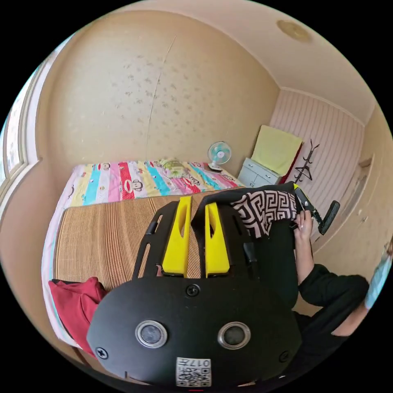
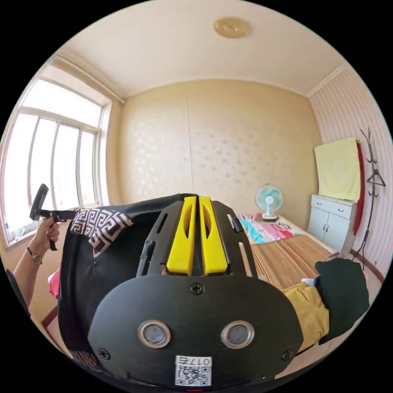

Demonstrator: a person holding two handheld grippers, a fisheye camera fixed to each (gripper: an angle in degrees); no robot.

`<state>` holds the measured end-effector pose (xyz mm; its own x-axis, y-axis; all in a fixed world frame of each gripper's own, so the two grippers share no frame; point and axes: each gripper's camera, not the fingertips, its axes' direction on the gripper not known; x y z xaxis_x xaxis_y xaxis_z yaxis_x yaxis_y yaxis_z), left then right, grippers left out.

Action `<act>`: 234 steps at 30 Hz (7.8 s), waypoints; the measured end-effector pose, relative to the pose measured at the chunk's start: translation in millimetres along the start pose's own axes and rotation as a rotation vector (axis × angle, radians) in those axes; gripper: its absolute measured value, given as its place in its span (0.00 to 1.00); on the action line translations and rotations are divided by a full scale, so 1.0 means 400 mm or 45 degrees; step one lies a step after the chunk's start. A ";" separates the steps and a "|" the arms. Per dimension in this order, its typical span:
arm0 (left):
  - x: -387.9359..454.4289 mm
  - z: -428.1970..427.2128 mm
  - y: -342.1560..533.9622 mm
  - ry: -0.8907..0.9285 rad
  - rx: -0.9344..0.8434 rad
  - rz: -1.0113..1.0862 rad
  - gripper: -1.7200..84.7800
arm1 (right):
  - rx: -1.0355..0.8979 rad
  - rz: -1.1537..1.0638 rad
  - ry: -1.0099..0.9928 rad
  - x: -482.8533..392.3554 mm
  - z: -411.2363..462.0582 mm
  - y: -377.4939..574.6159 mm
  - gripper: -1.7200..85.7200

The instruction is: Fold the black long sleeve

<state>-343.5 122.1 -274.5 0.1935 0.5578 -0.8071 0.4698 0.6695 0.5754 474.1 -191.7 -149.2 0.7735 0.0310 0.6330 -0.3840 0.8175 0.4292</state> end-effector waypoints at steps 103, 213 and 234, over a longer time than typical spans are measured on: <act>-0.102 0.401 0.893 -0.438 -0.058 -0.380 0.15 | -0.932 0.218 -0.359 -0.089 0.438 1.048 0.02; -0.370 0.075 1.086 -0.304 0.240 -0.529 0.14 | -1.053 -0.106 -0.324 -0.301 0.293 0.977 0.07; -0.495 0.669 0.573 -0.440 -0.701 -0.372 0.10 | -1.402 -0.025 -0.278 -0.392 0.857 0.932 0.05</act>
<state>-43.7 34.0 -18.2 0.4307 0.1911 -0.8820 0.0587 0.9693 0.2386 36.8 -88.8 132.7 0.6278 -0.0009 0.7783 0.3660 0.8829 -0.2942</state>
